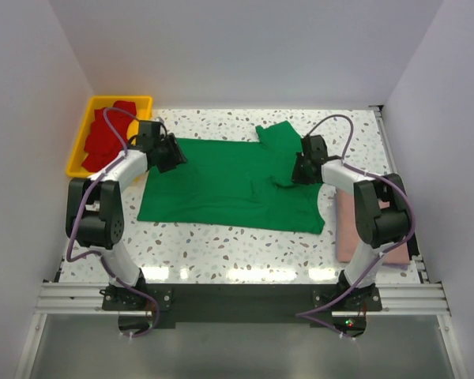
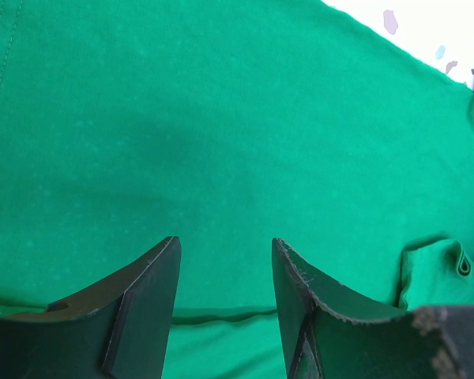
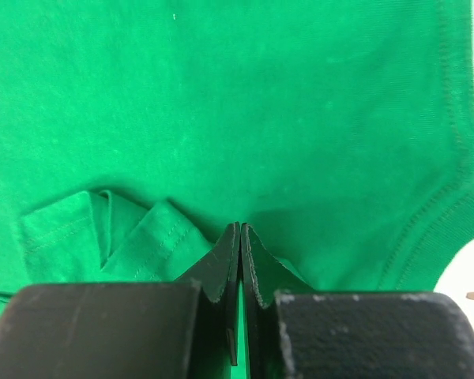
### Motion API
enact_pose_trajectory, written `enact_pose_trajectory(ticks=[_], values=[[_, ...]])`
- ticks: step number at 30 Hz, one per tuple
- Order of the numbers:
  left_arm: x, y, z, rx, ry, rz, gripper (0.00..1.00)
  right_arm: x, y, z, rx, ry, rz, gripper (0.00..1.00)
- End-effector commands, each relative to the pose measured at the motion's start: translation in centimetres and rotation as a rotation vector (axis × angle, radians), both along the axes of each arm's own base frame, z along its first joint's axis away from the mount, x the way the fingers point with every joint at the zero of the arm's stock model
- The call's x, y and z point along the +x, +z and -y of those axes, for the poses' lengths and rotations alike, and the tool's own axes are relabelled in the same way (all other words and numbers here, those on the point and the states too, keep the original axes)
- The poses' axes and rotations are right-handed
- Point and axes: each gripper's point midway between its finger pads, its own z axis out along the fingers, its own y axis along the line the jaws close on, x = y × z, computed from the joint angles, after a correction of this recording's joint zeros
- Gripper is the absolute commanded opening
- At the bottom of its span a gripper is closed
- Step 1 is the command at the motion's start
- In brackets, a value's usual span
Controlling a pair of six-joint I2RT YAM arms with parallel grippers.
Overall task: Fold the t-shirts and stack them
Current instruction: Fold the tshirt
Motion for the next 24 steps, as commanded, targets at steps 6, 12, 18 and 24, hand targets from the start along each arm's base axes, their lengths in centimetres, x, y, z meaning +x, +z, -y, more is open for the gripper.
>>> enact_pose_trajectory(ticks=[6,12,18,24], values=[[0.5,-0.4,0.0,0.012,-0.026,0.021,0.55,3.2,4.3,0.3,0.088,-0.101,0.214,0.01],[0.5,-0.5,0.0,0.015,-0.025,0.018,0.55,3.4,4.2,0.5,0.098,-0.111,0.222,0.0],[0.5,-0.6,0.0,0.012,-0.028,0.015,0.55,3.4,3.1,-0.5,0.132,-0.047,0.166,0.24],[0.4,-0.8,0.1,0.012,-0.03,0.01,0.55,2.6,2.1,-1.9,0.17,0.046,0.118,0.38]])
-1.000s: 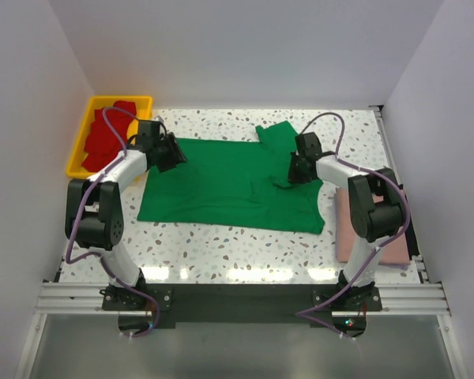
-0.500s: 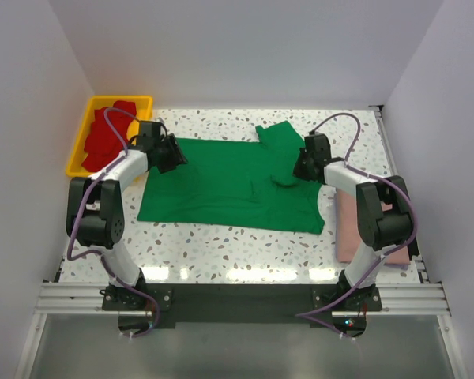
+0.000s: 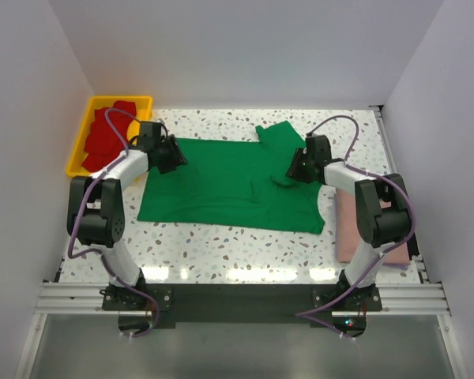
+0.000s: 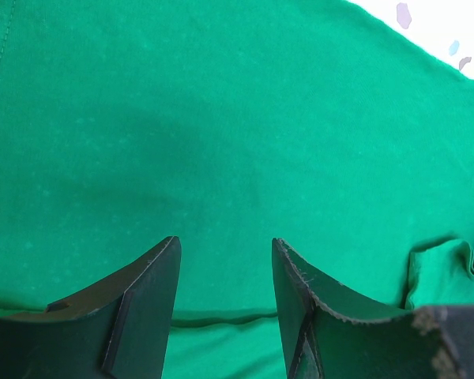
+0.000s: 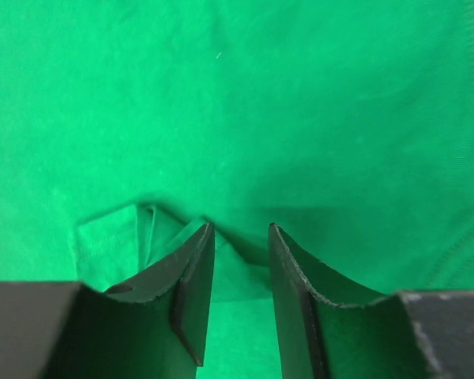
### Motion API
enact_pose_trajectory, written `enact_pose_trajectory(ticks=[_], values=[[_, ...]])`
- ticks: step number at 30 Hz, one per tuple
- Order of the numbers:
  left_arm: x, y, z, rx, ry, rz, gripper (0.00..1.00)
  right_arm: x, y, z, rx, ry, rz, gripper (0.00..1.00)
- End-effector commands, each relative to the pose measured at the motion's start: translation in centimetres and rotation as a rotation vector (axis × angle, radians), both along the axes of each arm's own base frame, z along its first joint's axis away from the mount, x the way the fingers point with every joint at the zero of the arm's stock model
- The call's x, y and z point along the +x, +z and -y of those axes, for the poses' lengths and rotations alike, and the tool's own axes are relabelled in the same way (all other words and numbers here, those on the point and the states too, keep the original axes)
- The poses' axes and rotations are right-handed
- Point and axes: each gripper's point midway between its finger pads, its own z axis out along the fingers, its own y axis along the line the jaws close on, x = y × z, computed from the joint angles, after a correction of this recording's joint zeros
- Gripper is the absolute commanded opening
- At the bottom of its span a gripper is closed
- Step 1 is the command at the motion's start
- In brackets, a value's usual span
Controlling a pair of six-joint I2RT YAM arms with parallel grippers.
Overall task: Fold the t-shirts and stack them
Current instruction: Fold the tshirt
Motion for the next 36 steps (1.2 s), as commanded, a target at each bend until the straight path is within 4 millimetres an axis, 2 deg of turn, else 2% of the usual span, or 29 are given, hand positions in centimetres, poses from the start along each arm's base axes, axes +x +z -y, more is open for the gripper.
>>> enact_pose_trajectory(ticks=[1,5,10,19,28,31,34,36], values=[[0.5,0.0,0.2,0.005,-0.031,0.03,0.55,1.0,1.0,-1.3,0.029,0.073,0.029,0.38],[0.5,-0.1,0.2,0.003,-0.031,0.028,0.55,0.6,0.1,-1.7,0.037,0.114,0.006,0.4],[0.4,-0.3,0.2,0.001,-0.033,0.022,0.55,0.4,0.1,-2.4,0.068,0.15,0.013,0.44],[0.4,-0.5,0.2,0.003,-0.032,0.016,0.55,-0.6,0.4,-3.9,0.108,0.208,0.026,0.44],[0.4,-0.7,0.2,0.002,-0.033,0.011,0.55,-2.1,0.2,-4.4,0.109,0.219,0.028,0.43],[0.4,-0.8,0.2,0.001,-0.032,0.011,0.55,-2.6,0.2,-4.4,0.1,0.216,0.029,0.43],[0.4,-0.8,0.2,0.001,-0.032,0.008,0.55,-2.3,0.5,-4.4,0.096,0.21,0.056,0.41],[0.4,-0.8,0.2,0.001,-0.032,0.009,0.55,-2.1,0.6,-4.4,0.094,0.206,0.058,0.35]])
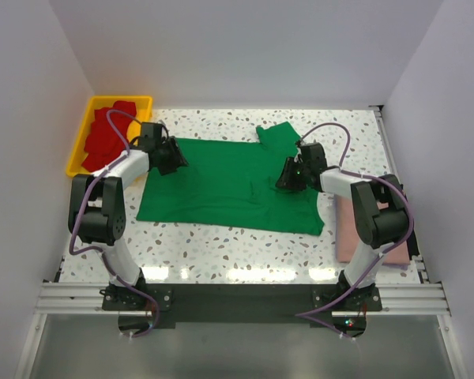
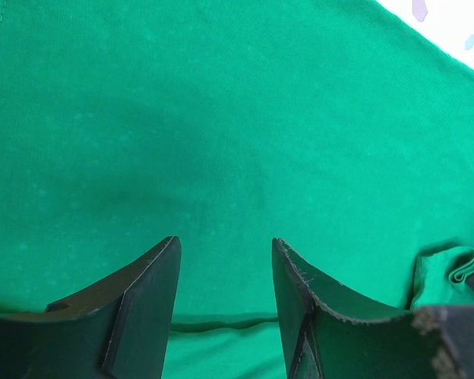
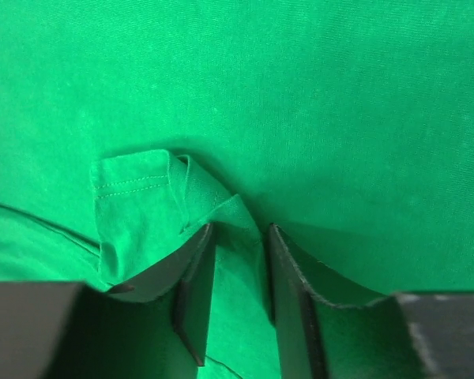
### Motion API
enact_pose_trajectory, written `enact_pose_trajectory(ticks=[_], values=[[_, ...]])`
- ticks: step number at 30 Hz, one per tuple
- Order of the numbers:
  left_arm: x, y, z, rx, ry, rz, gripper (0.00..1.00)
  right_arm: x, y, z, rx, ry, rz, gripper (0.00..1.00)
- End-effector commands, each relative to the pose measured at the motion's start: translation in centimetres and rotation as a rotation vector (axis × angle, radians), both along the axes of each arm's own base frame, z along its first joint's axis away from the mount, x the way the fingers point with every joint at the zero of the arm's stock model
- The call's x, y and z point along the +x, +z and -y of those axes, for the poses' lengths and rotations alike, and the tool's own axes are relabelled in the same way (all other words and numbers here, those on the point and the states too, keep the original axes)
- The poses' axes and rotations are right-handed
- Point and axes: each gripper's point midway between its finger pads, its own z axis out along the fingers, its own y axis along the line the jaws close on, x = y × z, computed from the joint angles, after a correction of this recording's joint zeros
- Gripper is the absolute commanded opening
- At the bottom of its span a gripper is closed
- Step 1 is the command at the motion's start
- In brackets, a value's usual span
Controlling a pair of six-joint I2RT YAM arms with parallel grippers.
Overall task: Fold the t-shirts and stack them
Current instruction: Fold the tshirt
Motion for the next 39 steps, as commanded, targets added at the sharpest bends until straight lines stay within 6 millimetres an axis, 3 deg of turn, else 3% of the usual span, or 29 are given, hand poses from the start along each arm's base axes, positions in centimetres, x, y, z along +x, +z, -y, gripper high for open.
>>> enact_pose_trajectory(ticks=[1,7,22,30,39], values=[[0.4,0.0,0.2,0.001,-0.032,0.028,0.55,1.1,2.1,-0.4,0.01,0.002,0.084,0.34],[0.4,0.0,0.2,0.001,-0.032,0.027,0.55,2.1,2.7,-0.3,-0.001,-0.014,0.108,0.27],[0.4,-0.2,0.2,0.003,-0.034,0.023,0.55,4.2,3.0,-0.6,-0.011,-0.005,0.124,0.25],[0.4,-0.2,0.3,-0.001,-0.036,0.021,0.55,4.4,3.0,-0.2,-0.026,-0.021,0.128,0.1],[0.4,-0.3,0.3,-0.001,-0.036,0.018,0.55,4.9,3.4,1.1,-0.027,-0.076,0.142,0.01]])
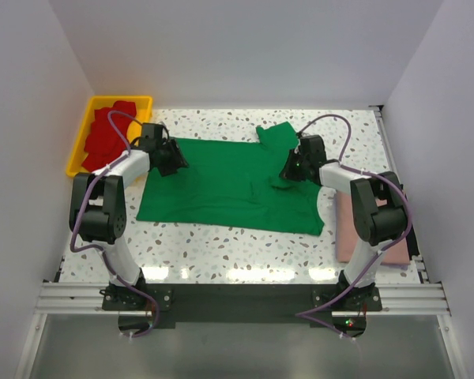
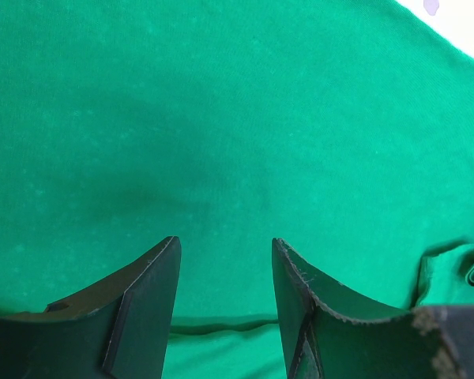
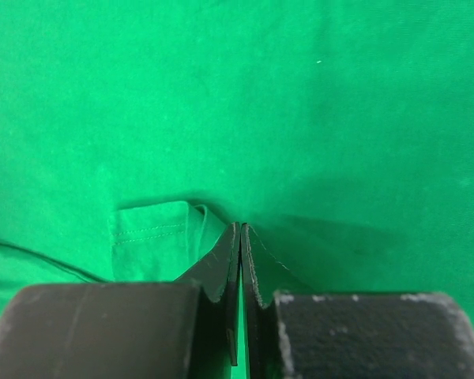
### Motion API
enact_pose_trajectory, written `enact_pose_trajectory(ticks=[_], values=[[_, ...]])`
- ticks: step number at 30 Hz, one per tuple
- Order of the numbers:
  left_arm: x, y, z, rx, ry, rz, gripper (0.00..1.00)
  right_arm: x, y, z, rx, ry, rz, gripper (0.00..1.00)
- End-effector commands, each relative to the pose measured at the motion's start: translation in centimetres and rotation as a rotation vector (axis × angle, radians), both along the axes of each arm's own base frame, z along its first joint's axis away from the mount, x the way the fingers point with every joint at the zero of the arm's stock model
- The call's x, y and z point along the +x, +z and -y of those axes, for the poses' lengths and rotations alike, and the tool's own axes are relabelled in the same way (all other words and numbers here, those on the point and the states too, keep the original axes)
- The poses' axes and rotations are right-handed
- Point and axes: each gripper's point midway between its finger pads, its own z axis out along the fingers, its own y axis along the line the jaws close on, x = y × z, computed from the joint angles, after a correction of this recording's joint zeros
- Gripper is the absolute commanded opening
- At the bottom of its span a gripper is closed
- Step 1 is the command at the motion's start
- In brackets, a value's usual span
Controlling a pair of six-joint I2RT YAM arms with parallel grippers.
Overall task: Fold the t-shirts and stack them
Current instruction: Fold the tshirt
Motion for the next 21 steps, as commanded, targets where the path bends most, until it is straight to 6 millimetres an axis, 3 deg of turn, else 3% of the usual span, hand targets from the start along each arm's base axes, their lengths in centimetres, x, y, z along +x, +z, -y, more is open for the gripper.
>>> enact_pose_trajectory(ticks=[1,8,10,11,14,17,21], values=[[0.5,0.2,0.2,0.001,-0.034,0.032,0.55,1.9,1.9,0.9,0.001,-0.042,0.079,0.0],[0.5,0.1,0.2,0.002,-0.035,0.029,0.55,2.2,2.2,1.2,0.011,-0.048,0.084,0.02],[0.5,0.1,0.2,0.001,-0.036,0.029,0.55,2.1,2.0,0.9,0.011,-0.028,0.079,0.11],[0.4,0.1,0.2,0.001,-0.036,0.027,0.55,2.1,2.0,0.9,0.008,-0.025,0.084,0.22],[0.4,0.1,0.2,0.001,-0.036,0.027,0.55,2.0,1.7,0.8,0.003,0.001,0.082,0.4],[0.4,0.0,0.3,-0.002,-0.037,0.025,0.55,1.9,1.4,0.5,0.007,0.031,0.075,0.47],[0.5,0.0,0.3,-0.002,-0.037,0.025,0.55,1.8,1.1,-0.3,0.032,0.068,0.06,0.48]])
